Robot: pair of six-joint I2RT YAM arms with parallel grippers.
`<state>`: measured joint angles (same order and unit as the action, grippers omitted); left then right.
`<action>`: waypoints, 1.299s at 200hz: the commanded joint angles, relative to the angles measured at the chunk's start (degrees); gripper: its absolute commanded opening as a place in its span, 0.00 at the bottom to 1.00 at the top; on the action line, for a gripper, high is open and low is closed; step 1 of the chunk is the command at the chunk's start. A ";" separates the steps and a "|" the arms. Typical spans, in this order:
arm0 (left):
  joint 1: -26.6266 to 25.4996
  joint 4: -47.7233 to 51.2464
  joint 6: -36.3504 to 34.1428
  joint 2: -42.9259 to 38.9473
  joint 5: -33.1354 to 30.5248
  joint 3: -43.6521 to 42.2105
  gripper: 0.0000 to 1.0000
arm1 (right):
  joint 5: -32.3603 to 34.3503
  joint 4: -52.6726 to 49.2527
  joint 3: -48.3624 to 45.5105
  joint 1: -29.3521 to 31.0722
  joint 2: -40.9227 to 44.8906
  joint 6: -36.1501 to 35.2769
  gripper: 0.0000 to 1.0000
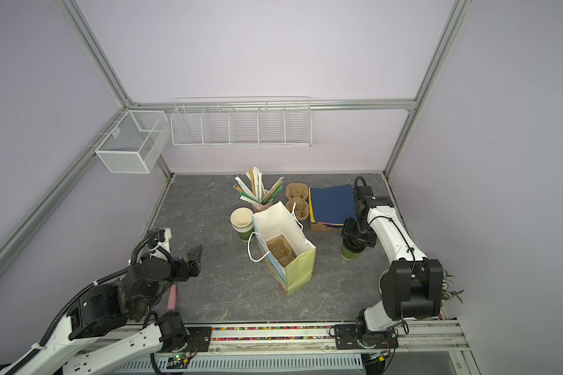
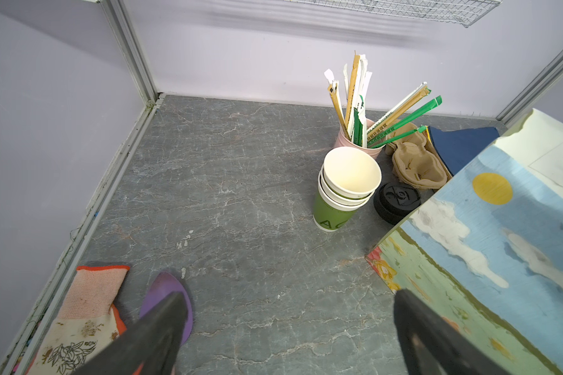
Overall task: Pack the takeout coffee
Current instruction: 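Lower the right gripper over the green coffee cup and grasp it, then lift the green coffee cup off the table with the right gripper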
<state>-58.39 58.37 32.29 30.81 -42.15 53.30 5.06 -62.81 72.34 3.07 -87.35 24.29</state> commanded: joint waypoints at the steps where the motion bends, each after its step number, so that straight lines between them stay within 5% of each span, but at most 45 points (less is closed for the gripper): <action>1: 0.30 0.82 -0.93 -0.13 -0.30 -0.30 0.99 | -0.99 -0.31 -1.14 -0.34 0.75 -0.21 0.72; 83: 0.30 0.87 -1.00 0.22 -0.24 -0.26 0.99 | -2.83 -1.90 -0.58 0.39 5.86 -1.59 0.66; 148: 0.28 0.60 -1.18 0.74 -0.13 -0.30 0.99 | 0.33 -9.11 2.97 2.63 19.49 -4.28 0.64; 201: 0.37 0.42 -1.29 1.44 0.05 -0.26 0.99 | -0.23 -14.29 14.96 5.37 30.26 -5.13 0.63; 260: 0.38 0.42 -1.20 2.15 0.05 -0.28 0.99 | -9.21 -14.98 34.66 8.09 30.62 -5.39 0.62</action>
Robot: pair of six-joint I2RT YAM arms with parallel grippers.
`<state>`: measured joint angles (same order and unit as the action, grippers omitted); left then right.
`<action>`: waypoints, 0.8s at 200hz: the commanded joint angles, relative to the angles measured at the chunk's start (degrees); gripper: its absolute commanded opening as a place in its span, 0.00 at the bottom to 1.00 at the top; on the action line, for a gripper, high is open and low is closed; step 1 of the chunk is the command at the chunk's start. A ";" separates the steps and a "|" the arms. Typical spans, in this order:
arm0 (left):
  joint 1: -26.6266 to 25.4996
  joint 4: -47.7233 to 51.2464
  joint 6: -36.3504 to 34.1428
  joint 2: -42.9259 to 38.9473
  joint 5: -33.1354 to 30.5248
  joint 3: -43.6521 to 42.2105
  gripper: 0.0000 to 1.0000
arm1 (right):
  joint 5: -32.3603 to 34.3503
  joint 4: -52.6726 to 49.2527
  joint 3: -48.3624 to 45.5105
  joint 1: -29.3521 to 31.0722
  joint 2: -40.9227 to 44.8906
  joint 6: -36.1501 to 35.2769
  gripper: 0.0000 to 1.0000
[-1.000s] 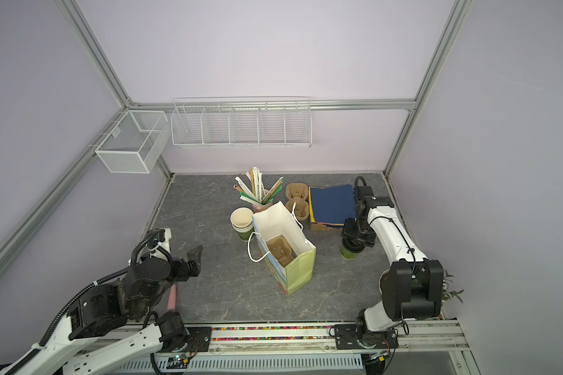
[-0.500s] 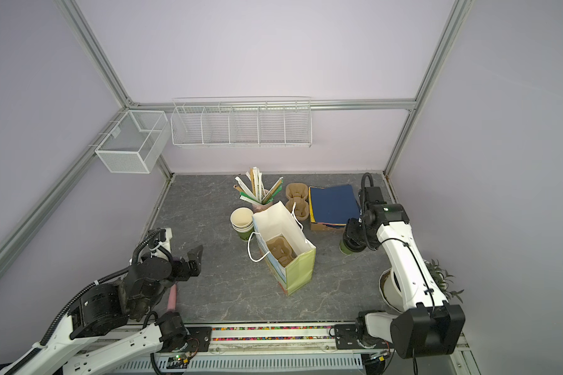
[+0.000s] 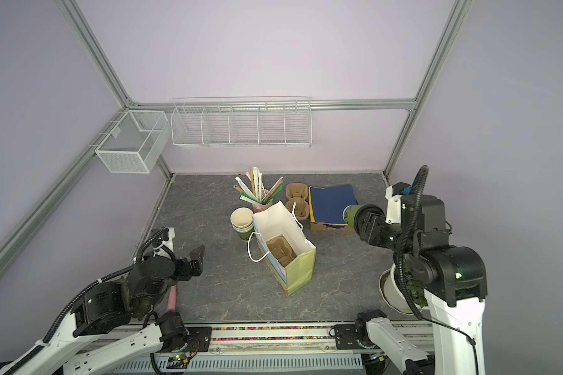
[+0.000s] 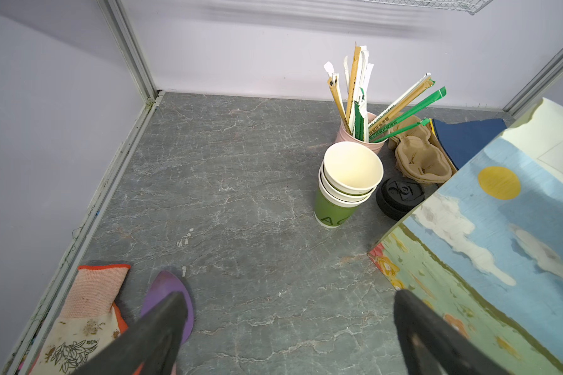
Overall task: Pack the takeout coffee
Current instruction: 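Lift the green coffee cup off the table with the right gripper, then carry the green coffee cup over the white bag's opening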
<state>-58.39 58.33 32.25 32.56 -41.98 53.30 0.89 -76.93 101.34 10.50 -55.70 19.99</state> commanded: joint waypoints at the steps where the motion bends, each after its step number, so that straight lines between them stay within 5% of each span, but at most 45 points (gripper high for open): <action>1: 0.38 0.47 -1.15 0.45 -0.17 -0.29 0.99 | -5.29 -0.86 5.99 0.66 -1.10 -1.04 0.62; 84: 0.64 0.39 -1.31 1.54 -0.19 -0.30 0.99 | -22.45 5.71 19.34 5.14 -8.20 1.12 0.61; 119: 1.26 0.12 -1.41 1.63 0.08 -0.39 0.99 | -15.52 3.64 20.75 10.94 -11.94 -1.00 0.60; 160: 1.94 -0.01 -1.65 1.63 0.22 -0.45 0.99 | 0.35 2.50 23.05 27.29 -17.07 -2.74 0.60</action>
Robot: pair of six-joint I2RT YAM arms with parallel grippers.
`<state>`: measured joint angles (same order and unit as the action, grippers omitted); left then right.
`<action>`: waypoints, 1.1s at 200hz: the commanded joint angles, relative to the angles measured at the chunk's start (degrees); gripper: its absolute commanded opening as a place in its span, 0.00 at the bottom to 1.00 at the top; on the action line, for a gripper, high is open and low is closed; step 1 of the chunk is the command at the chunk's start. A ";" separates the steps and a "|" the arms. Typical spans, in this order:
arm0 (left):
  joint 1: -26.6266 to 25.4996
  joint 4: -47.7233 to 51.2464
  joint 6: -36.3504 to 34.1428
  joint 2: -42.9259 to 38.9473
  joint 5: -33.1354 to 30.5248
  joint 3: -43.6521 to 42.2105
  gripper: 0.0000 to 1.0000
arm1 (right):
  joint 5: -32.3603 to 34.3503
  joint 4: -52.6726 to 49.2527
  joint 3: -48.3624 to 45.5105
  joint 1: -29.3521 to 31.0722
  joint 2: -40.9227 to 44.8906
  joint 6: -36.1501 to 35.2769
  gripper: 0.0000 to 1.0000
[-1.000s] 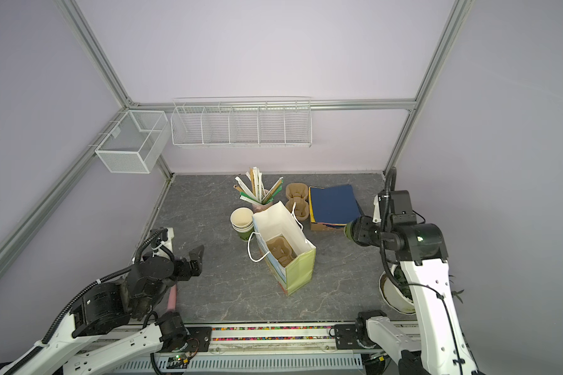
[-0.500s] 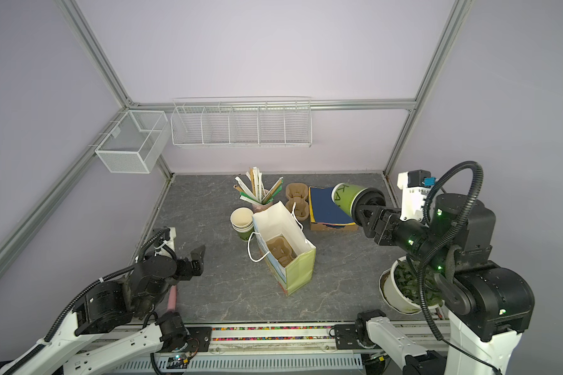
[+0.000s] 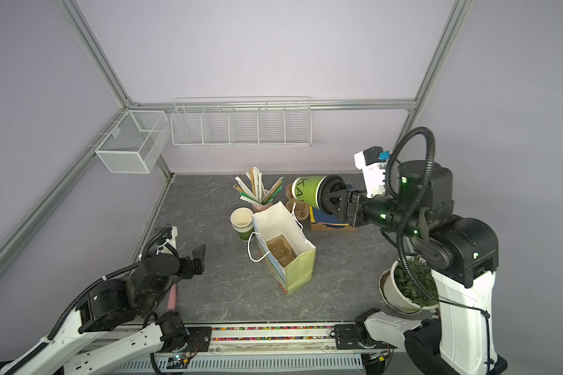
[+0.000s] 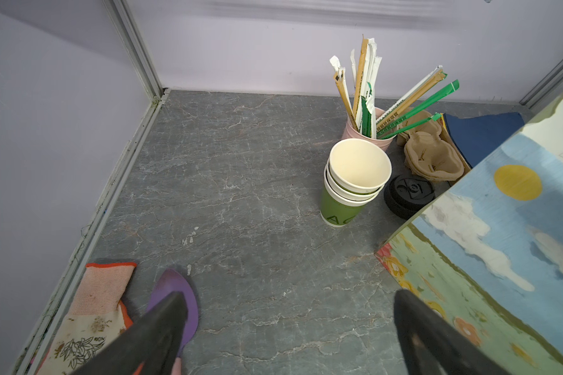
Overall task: Pack the takeout coffee
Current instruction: 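Carry the green coffee cup over the white bag's opening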
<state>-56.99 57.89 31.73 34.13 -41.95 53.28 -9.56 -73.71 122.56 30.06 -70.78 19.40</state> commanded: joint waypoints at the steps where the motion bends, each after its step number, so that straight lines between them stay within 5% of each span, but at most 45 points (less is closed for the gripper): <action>1: 0.51 0.45 -1.09 0.06 0.16 -0.44 0.99 | 11.23 -0.77 1.90 8.17 -2.12 -2.25 0.60; 33: 0.61 0.56 -1.07 -0.09 -0.06 -0.41 0.99 | 23.51 -4.44 3.04 19.72 -7.16 -3.36 0.60; 66: 0.70 0.54 -1.03 -0.47 -0.14 -0.54 0.99 | 32.30 -6.70 1.41 25.13 -9.10 -3.26 0.61; 220: 0.83 0.38 -1.29 -1.04 0.47 -0.54 0.99 | 28.77 -19.16 0.31 30.06 -29.84 -0.67 0.64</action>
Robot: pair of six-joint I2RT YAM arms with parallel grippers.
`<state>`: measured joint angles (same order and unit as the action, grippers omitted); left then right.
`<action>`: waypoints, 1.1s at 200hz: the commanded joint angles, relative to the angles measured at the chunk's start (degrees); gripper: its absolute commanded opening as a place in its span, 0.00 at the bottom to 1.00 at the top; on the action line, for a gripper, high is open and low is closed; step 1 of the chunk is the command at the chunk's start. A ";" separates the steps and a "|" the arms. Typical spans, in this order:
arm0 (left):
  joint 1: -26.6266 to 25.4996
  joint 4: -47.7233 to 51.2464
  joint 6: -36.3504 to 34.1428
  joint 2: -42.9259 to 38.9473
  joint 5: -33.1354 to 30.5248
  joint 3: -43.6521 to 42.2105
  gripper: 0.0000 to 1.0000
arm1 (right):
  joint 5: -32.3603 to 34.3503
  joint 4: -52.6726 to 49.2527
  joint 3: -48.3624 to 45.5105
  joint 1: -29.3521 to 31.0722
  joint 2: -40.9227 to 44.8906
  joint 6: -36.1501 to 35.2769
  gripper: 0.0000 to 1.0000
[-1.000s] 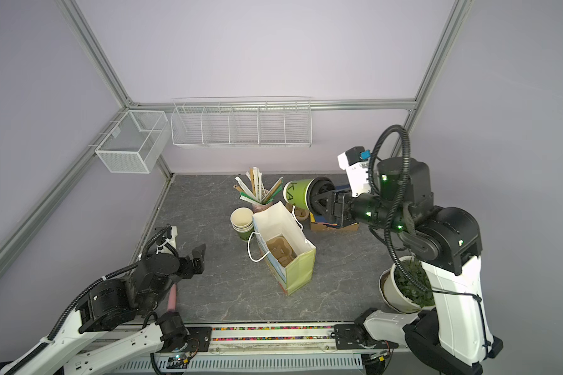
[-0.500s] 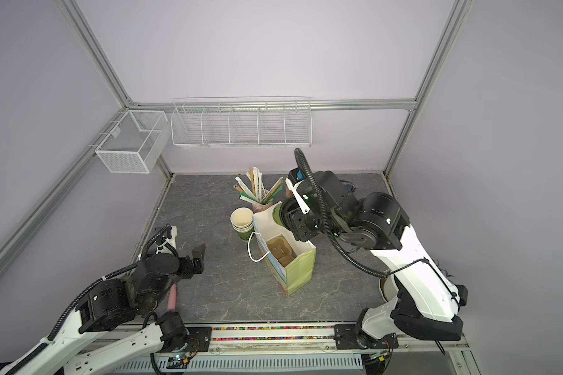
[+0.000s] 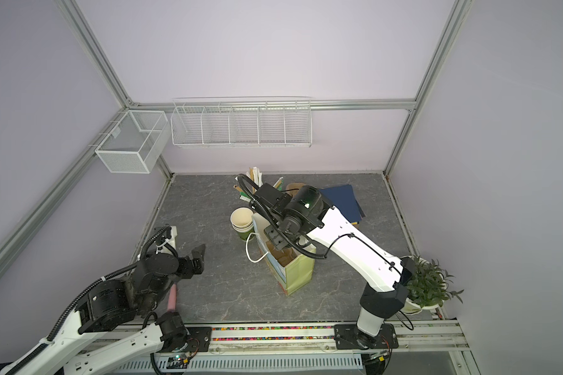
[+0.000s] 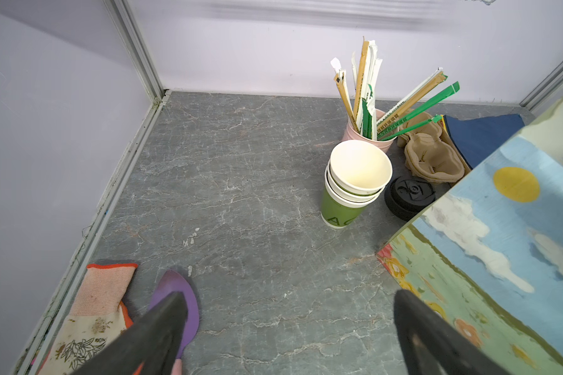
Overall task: Pack the takeout coffee
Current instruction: 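Carry the green coffee cup over the white bag's opening, then lower the green coffee cup into a slot of the tan carrier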
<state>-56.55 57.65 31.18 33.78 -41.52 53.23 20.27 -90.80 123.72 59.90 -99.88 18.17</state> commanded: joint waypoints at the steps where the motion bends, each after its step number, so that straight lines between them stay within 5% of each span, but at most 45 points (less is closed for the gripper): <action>1: 0.39 0.58 -0.76 -0.75 0.03 -0.50 0.99 | -1.13 -1.95 -0.98 0.18 -0.75 0.55 0.64; 220: 0.39 0.61 -1.02 -0.38 0.65 -0.49 0.99 | -8.22 12.11 -26.68 -4.96 5.13 6.35 0.62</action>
<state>-56.51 57.47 30.96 33.32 -40.64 53.19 13.43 -80.29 99.09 55.00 -96.29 22.39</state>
